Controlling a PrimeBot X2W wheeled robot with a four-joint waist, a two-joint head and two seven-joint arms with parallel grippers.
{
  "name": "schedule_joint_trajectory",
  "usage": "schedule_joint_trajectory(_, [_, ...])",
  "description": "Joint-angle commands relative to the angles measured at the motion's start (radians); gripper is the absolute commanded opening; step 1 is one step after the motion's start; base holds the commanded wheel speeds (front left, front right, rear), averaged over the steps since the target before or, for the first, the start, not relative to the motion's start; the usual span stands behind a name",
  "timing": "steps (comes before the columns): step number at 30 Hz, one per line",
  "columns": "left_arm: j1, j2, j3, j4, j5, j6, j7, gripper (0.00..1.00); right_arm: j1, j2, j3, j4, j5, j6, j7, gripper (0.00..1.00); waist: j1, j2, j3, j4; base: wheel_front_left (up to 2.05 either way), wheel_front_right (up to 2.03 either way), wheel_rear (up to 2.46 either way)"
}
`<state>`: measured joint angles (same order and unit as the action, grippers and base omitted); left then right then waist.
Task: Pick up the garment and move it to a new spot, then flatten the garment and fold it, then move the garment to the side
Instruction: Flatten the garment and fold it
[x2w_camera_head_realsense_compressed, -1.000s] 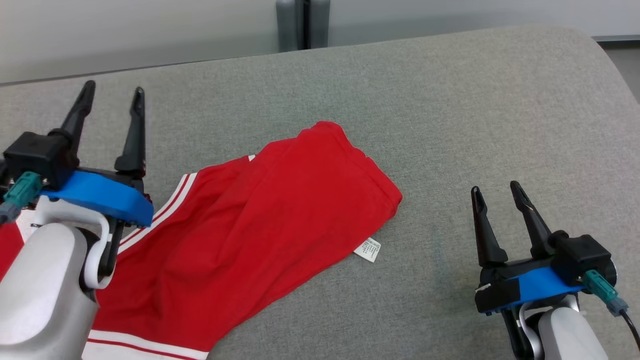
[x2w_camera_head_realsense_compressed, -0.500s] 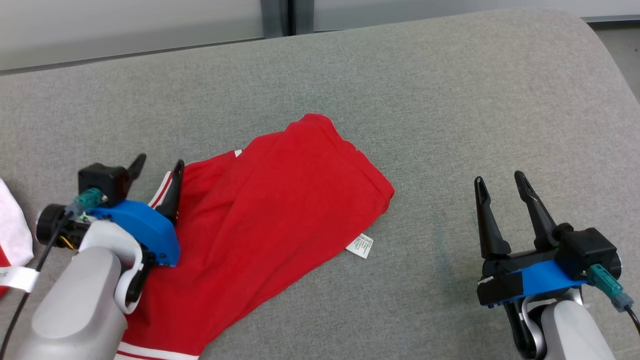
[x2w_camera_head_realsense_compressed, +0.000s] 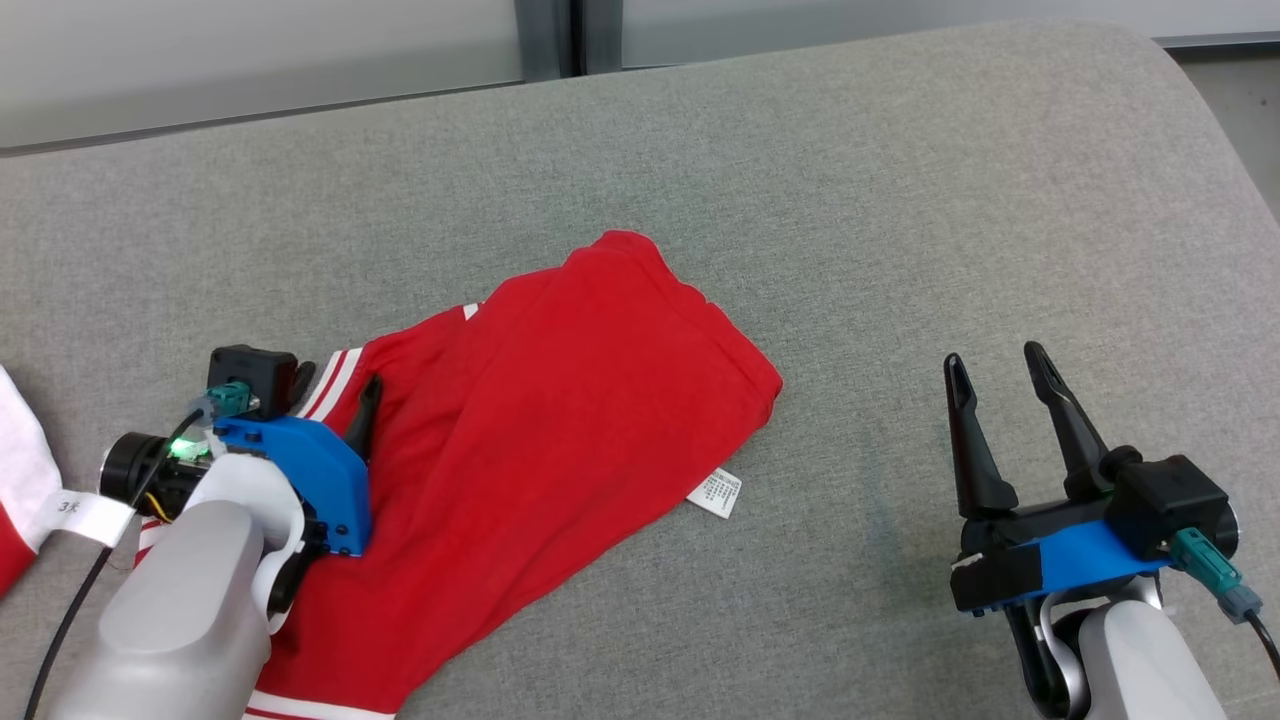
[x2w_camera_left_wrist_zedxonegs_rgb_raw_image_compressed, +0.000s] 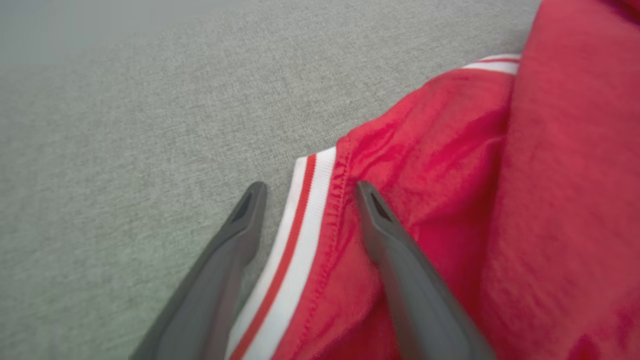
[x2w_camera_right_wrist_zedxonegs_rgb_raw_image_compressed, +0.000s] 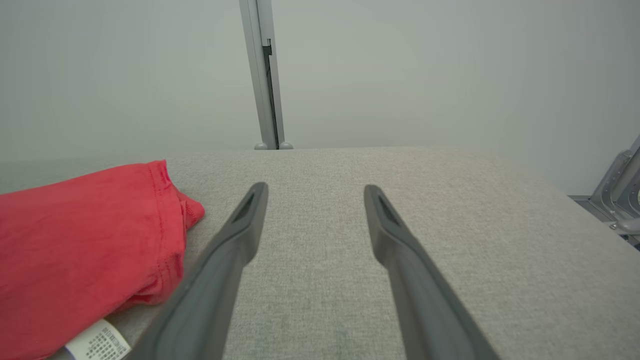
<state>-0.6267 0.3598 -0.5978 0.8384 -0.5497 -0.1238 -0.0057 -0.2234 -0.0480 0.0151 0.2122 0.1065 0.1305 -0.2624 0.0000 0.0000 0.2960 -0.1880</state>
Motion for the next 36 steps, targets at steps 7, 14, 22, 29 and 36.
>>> schedule_joint_trajectory(7, [-0.058, -0.023, -0.079, 0.050, -0.021, -0.007, -0.050, 0.00, -0.004, -0.004, -0.001, 0.005, 0.000, 0.001, -0.004, 1.00, 0.0000, 0.0000, -0.024, 0.013, 0.00, 0.00, 0.00])
schedule_joint_trajectory(14, [-0.157, -0.009, -0.088, 0.010, -0.018, -0.007, -0.178, 0.00, 0.012, -0.004, -0.004, 0.016, 0.003, 0.001, -0.004, 1.00, 0.0000, 0.0000, -0.074, 0.041, 0.00, 0.00, 0.00])
schedule_joint_trajectory(22, [-0.256, 0.054, -0.039, -0.082, -0.021, 0.014, -0.219, 0.00, 0.016, -0.004, 0.002, 0.027, 0.015, 0.001, -0.004, 1.00, 0.0000, 0.0000, -0.105, 0.044, 0.00, 0.00, 0.00])
schedule_joint_trajectory(29, [-0.297, 0.121, 0.009, -0.104, -0.047, 0.032, -0.215, 0.00, 0.002, -0.004, 0.004, 0.013, 0.028, 0.001, -0.004, 1.00, 0.0000, 0.0000, -0.078, 0.000, 0.00, 0.00, 0.00])
schedule_joint_trajectory(36, [-0.299, 0.164, 0.028, -0.066, -0.049, 0.040, -0.231, 0.00, -0.013, -0.004, 0.003, 0.003, 0.035, 0.001, -0.004, 1.00, 0.0000, 0.0000, -0.031, -0.038, 0.00, 0.00, 0.00])
